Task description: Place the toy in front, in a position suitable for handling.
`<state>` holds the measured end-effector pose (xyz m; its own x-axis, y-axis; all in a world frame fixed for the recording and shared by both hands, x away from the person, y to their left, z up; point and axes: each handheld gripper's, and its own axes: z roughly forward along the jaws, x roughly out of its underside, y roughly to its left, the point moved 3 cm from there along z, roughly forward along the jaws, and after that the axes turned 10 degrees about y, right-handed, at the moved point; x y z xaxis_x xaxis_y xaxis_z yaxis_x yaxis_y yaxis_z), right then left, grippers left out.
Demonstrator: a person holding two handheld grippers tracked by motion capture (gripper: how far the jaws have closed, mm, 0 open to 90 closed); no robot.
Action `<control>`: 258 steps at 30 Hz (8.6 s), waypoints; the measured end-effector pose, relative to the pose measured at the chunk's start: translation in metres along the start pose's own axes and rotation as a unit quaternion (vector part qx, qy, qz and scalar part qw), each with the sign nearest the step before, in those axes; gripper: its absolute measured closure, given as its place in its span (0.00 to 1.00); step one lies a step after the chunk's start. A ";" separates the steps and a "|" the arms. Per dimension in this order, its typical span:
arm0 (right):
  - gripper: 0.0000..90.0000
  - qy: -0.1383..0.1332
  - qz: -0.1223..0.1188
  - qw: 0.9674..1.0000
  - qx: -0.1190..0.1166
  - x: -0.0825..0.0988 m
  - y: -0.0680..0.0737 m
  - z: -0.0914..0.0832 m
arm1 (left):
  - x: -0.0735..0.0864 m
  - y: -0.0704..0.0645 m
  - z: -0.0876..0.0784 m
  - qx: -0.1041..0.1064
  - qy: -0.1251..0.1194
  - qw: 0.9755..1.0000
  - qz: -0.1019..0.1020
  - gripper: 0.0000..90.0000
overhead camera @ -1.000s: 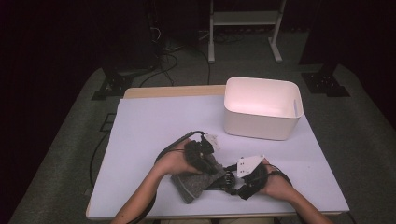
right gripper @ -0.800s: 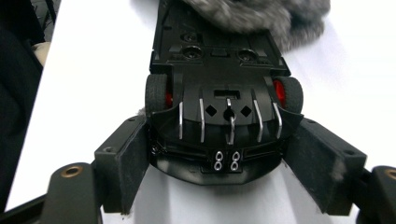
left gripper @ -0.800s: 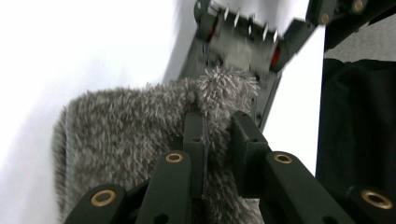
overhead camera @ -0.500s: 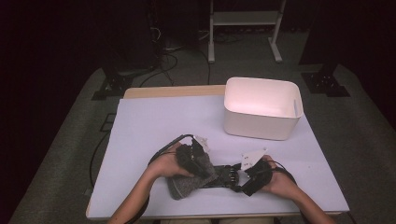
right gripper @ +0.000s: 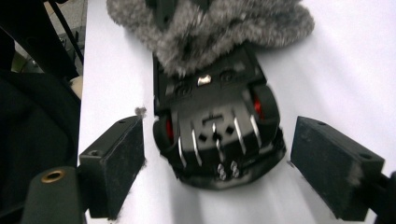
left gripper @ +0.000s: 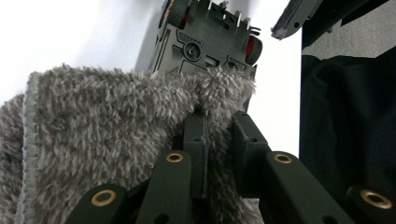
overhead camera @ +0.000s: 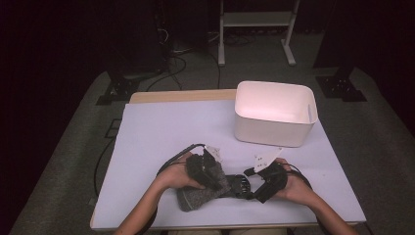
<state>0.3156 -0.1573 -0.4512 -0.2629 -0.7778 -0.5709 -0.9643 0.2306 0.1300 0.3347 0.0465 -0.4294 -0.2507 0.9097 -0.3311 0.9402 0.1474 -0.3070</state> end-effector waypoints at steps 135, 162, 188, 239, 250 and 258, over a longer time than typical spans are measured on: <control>0.64 -0.021 -0.039 0.998 0.038 0.009 0.008 0.012 | -0.062 -0.021 -0.015 -0.052 0.029 0.996 0.066 0.92; 0.64 -0.025 -0.035 0.999 0.031 0.009 0.006 0.013 | -0.073 -0.022 -0.010 -0.035 0.011 0.996 0.078 0.92; 0.55 -0.022 -0.023 0.999 0.016 0.002 0.003 0.010 | 0.013 -0.004 -0.041 -0.038 -0.043 0.998 0.004 0.91; 0.63 0.043 -0.078 0.995 0.049 0.001 -0.004 -0.009 | -0.020 -0.007 -0.027 -0.017 -0.056 0.998 0.032 0.90; 0.63 0.053 -0.075 0.995 0.047 -0.001 -0.004 -0.009 | 0.018 0.003 -0.027 -0.016 -0.077 0.997 -0.013 0.88; 0.63 0.051 -0.072 0.995 0.045 0.000 -0.005 -0.009 | 0.022 0.004 -0.021 -0.017 -0.081 0.997 -0.010 0.68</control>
<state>0.3200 -0.1633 -0.4443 -0.1294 -0.8608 -0.4922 -0.9866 0.1613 -0.0227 0.3384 0.0753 -0.4188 -0.3001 0.8322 -0.4662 0.9415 0.1799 -0.2850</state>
